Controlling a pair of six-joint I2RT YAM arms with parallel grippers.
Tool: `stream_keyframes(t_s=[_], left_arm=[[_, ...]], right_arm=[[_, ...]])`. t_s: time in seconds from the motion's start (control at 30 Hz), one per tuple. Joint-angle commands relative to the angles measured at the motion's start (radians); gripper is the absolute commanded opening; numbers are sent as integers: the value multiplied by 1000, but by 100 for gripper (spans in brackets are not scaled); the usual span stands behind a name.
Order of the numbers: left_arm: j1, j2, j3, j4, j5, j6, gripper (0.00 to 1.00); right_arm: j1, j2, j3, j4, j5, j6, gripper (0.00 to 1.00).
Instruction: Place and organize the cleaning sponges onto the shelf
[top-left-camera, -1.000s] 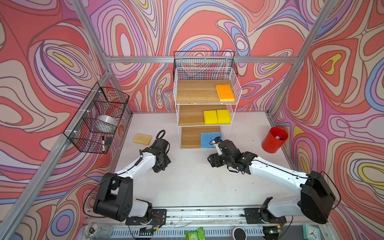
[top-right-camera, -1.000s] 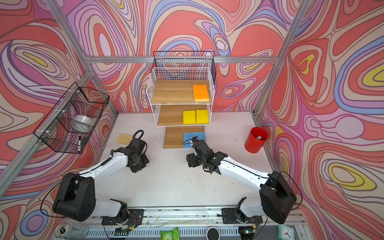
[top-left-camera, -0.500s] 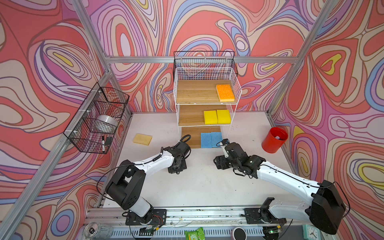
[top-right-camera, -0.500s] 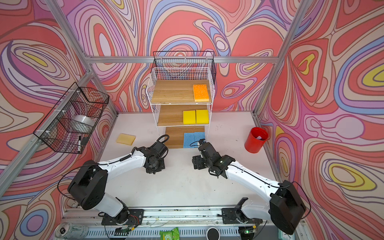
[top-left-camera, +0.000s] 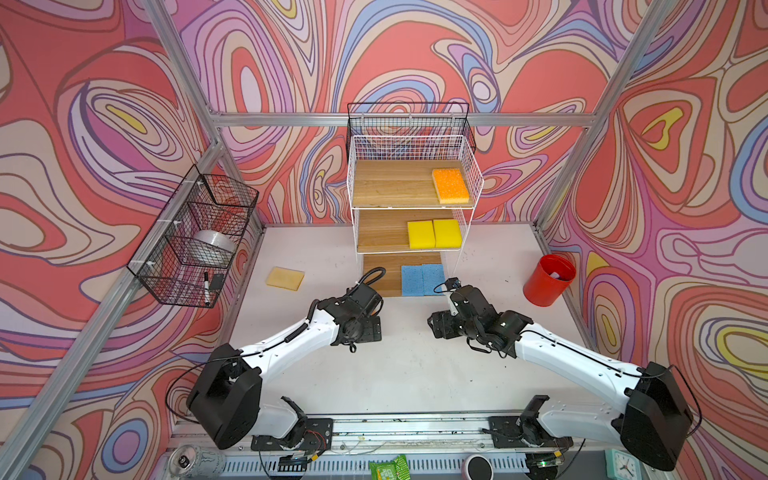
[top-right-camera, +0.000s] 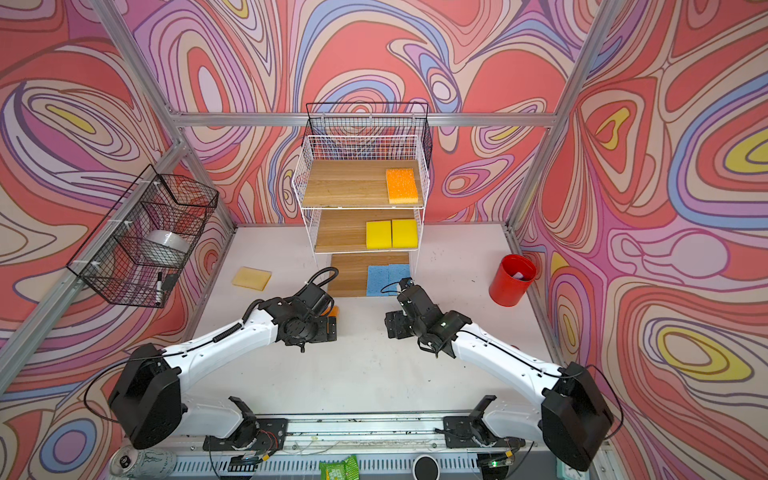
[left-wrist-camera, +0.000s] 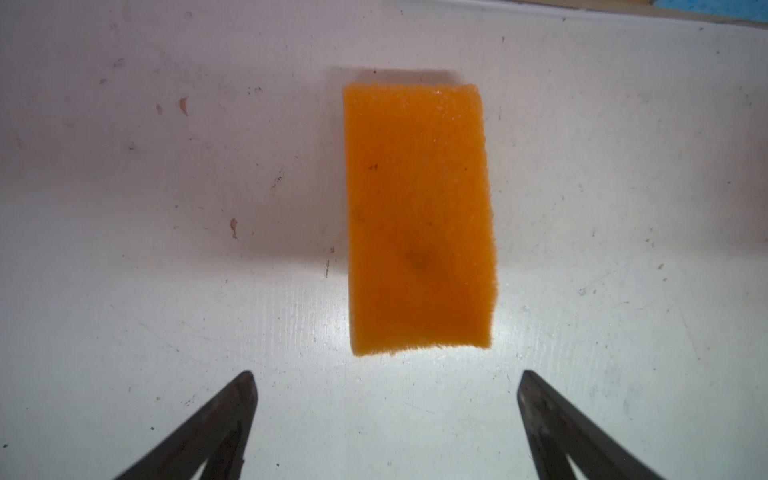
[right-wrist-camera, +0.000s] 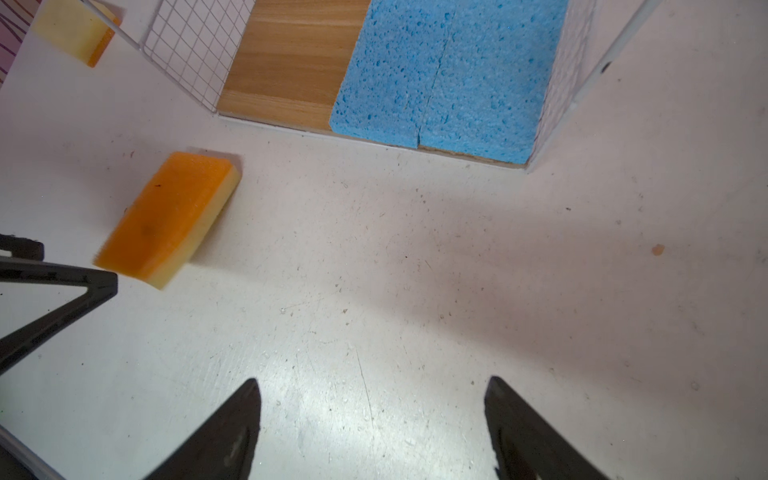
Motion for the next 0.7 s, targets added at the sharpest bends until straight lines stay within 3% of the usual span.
stream_keyframes(t_s=[0.0, 0.23, 0.67], left_arm=[[-3, 39, 39, -29, 3, 69, 100], [-3, 139, 65, -7, 22, 105, 100], [5, 216, 11, 118, -11, 46, 99]], right_arm=[[-6, 7, 22, -22, 19, 3, 87], [-6, 6, 23, -33, 32, 0, 88], [-6, 20, 20, -37, 46, -11, 93]])
